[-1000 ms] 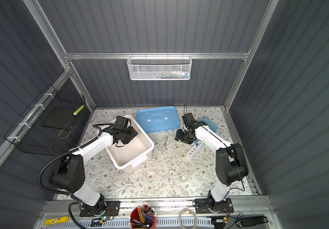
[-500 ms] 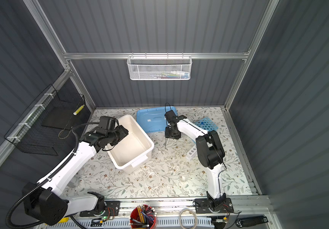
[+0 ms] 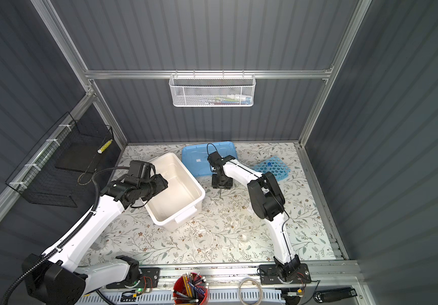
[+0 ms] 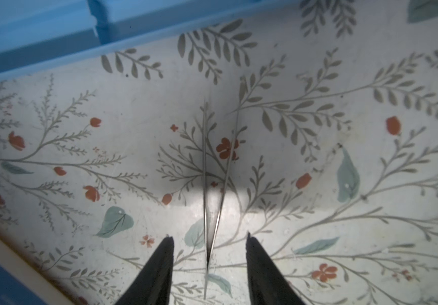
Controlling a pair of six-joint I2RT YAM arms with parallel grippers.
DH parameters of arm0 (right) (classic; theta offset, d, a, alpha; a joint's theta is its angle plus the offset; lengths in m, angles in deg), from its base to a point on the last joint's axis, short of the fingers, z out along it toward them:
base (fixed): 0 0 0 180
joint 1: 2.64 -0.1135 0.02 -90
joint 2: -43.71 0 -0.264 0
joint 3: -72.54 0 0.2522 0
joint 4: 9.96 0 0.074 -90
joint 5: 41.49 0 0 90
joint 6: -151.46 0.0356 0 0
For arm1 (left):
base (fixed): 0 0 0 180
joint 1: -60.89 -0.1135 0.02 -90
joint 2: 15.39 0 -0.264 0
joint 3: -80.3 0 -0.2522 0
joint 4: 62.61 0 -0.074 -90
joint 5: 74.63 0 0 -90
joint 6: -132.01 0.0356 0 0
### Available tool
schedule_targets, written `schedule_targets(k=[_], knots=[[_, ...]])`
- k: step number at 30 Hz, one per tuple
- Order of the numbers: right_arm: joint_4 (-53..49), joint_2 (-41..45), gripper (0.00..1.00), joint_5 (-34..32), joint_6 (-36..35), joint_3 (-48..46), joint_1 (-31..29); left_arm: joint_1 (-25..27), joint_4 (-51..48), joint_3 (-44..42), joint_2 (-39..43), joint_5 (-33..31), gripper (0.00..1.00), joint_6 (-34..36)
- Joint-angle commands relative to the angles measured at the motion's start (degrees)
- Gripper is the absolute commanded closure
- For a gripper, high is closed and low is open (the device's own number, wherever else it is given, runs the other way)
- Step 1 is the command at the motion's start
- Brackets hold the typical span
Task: Organize the chemistry lab equipment
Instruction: 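Lower the right gripper onto the steel tweezers and close it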
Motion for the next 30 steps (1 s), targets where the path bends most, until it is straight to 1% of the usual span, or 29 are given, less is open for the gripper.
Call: schedule_targets(k=[1, 10, 17, 25, 28, 30], knots=[[-3.1, -1.9, 0.53, -1.8, 0.9, 1.9, 0.1, -0.1, -0.5, -0.4, 1.4, 0.9, 0.36, 2.1], [-4.0, -5.2, 0.56, -2.1, 1.4, 4.5, 0.3, -0.2, -1.6, 0.6, 1.9, 1.0, 0.36, 3.7], [-4.5, -7.1, 0.61, -2.3, 1.0, 6.3, 0.7, -0.1, -2.5, 0.9, 2.7, 1.1, 0.36, 4.2], [-4.4, -8.5, 0.68, -2.5, 0.1, 7.1, 1.7, -0.1, -2.5, 1.0, 3.2, 1.8, 0.36, 4.5], [-4.5, -9.2, 0.72, -2.3, -0.2, 7.6, 1.7, -0.1, -3.3, 1.6, 2.9, 1.4, 0.35, 4.9], [-4.5, -9.4, 0.76, -2.3, -0.4, 7.6, 1.8, -0.1, -4.9, 2.6, 2.5, 0.0, 0.35, 5.3]])
